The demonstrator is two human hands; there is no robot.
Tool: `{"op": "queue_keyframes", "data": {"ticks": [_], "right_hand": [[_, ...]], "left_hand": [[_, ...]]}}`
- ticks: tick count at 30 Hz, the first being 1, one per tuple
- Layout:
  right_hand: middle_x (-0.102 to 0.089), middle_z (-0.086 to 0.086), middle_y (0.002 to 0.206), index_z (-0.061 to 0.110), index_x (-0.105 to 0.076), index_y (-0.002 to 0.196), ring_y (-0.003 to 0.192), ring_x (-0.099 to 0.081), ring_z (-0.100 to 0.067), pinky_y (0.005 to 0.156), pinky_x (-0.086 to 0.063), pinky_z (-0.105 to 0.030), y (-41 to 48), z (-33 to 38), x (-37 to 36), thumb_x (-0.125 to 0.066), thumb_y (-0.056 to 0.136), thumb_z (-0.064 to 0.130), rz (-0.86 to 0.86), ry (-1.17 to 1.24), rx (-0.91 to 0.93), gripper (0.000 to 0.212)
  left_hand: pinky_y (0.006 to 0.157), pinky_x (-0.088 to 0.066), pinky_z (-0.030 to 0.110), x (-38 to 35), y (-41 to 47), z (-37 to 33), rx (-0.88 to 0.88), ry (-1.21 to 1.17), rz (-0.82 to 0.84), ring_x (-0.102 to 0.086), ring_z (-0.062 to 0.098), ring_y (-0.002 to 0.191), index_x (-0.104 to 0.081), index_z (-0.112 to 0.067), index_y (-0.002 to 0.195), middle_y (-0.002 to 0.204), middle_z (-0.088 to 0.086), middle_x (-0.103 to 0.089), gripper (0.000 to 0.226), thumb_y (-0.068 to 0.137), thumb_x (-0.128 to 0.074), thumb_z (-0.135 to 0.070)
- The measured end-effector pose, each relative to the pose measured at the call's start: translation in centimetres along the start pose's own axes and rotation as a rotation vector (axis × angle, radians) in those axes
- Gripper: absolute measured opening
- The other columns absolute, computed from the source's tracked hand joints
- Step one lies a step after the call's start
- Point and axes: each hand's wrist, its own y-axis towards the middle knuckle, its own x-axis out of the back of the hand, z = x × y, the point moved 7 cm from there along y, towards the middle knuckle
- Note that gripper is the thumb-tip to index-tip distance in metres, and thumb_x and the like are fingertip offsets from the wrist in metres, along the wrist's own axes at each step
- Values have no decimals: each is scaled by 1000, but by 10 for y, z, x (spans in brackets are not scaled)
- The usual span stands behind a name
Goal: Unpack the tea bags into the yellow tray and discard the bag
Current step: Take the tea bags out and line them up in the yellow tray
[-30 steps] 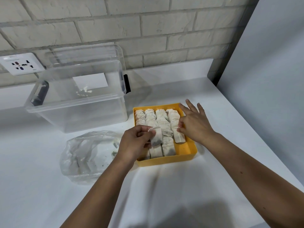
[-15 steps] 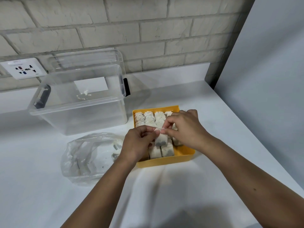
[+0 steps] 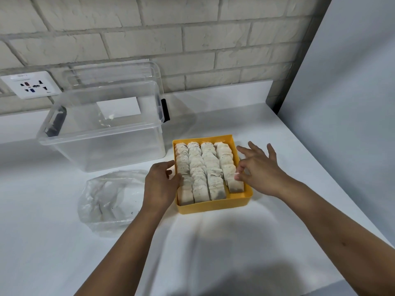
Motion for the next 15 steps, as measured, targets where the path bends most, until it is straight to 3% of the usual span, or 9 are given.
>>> {"op": "queue_keyframes", "data": {"ticks": [4, 11, 15], "right_hand": [[-18, 4, 162, 31, -70, 99, 151, 1, -20, 117, 9, -55, 11, -2, -4, -56, 93, 46, -64, -47, -33, 22], [-27, 3, 159, 32, -69, 101, 150, -6, -21, 118, 4, -56, 23, 1, -10, -55, 93, 48, -113, -132, -61, 23], [-26, 2, 158, 35, -64, 109, 150, -5, -23, 116, 6, -57, 21, 4, -8, -57, 91, 50, -128, -155, -64, 25]], "left_hand": [[86, -44, 22, -2, -1, 2, 20, -11, 10, -66, 18, 110, -62, -17, 132, 132, 3, -64, 40, 93, -59, -9], [85, -47, 24, -1, 2, 4, 26, -29, 18, -65, 12, 98, -63, -20, 130, 130, 0, -66, 38, 93, -60, -12], [71, -41, 8, 9, -2, 3, -12, -93, 17, -60, -1, 89, -65, -22, 128, 126, -9, -65, 35, 93, -64, -19]]}}
